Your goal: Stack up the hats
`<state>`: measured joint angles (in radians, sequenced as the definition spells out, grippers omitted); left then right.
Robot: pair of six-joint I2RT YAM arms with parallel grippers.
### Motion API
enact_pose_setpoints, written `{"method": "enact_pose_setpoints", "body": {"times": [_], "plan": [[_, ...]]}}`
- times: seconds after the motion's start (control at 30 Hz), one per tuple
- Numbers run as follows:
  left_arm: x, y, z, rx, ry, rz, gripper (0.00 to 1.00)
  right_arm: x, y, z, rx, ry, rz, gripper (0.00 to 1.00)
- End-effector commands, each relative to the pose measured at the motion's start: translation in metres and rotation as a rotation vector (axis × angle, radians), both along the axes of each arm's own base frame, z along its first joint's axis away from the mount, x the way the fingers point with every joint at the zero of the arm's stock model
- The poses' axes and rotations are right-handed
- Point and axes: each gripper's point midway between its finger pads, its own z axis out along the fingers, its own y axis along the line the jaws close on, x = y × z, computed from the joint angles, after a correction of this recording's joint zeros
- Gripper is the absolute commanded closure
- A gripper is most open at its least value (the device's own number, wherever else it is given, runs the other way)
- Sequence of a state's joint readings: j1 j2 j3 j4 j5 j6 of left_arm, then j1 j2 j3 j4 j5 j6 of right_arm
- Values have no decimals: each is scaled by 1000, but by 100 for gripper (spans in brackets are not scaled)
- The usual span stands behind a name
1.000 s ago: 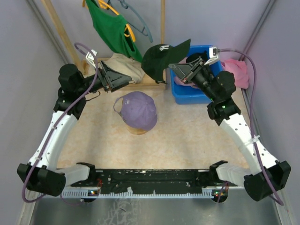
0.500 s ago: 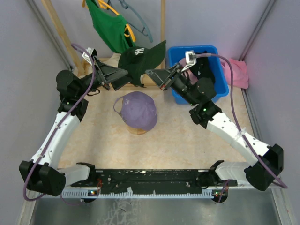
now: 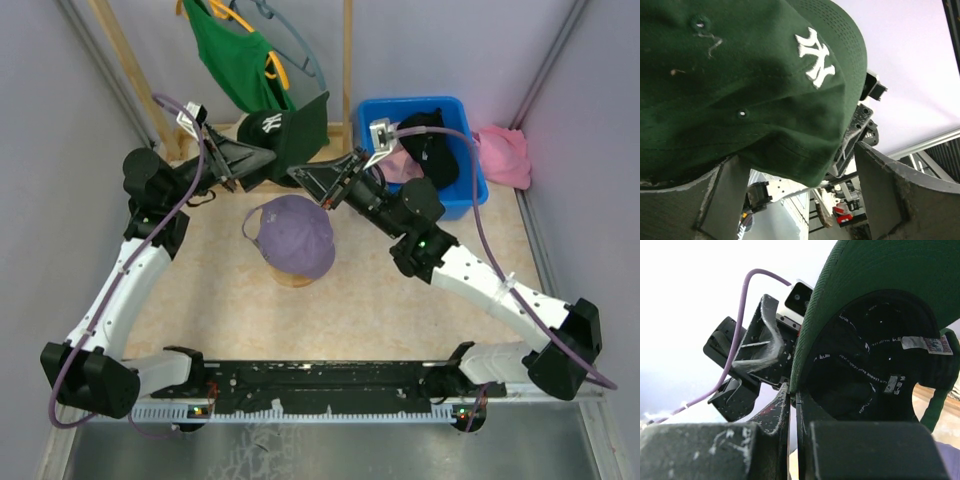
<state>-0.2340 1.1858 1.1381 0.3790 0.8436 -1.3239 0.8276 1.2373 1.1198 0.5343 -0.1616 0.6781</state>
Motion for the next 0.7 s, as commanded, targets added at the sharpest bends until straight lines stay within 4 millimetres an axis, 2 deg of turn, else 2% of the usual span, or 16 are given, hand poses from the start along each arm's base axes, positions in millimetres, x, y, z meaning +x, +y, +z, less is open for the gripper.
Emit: {"method": "enact_pose_setpoints", "body": {"times": [0.0,0.1,0.17,0.2,0.3,0.37,0.43,0.5,0.57,0.67], "plan": [[13,2,0,29,-36,68,21,-26,-7,26,57,-104,20,100],[19,3,-2,43,-44,97,44,-32,-4,14,34,-92,34,100],[21,5,-2,55,-60,122,66,-36,-2,6,15,-80,42,100],[23,6,-2,63,-72,138,72,-36,-2,0,2,-71,40,100],[21,5,3,105,-163,134,86,-34,-5,-16,-41,-34,17,100],[17,4,5,125,-222,126,91,-34,-9,-23,-80,-17,0,98],[13,5,7,154,-279,123,94,-36,-17,-27,-105,6,-20,71],[12,6,10,191,-331,135,95,-40,-26,-30,-129,29,-30,55],[11,9,13,238,-379,153,94,-47,-36,-31,-145,60,-26,42],[11,12,13,310,-423,174,94,-56,-52,-32,-142,147,5,37]]}}
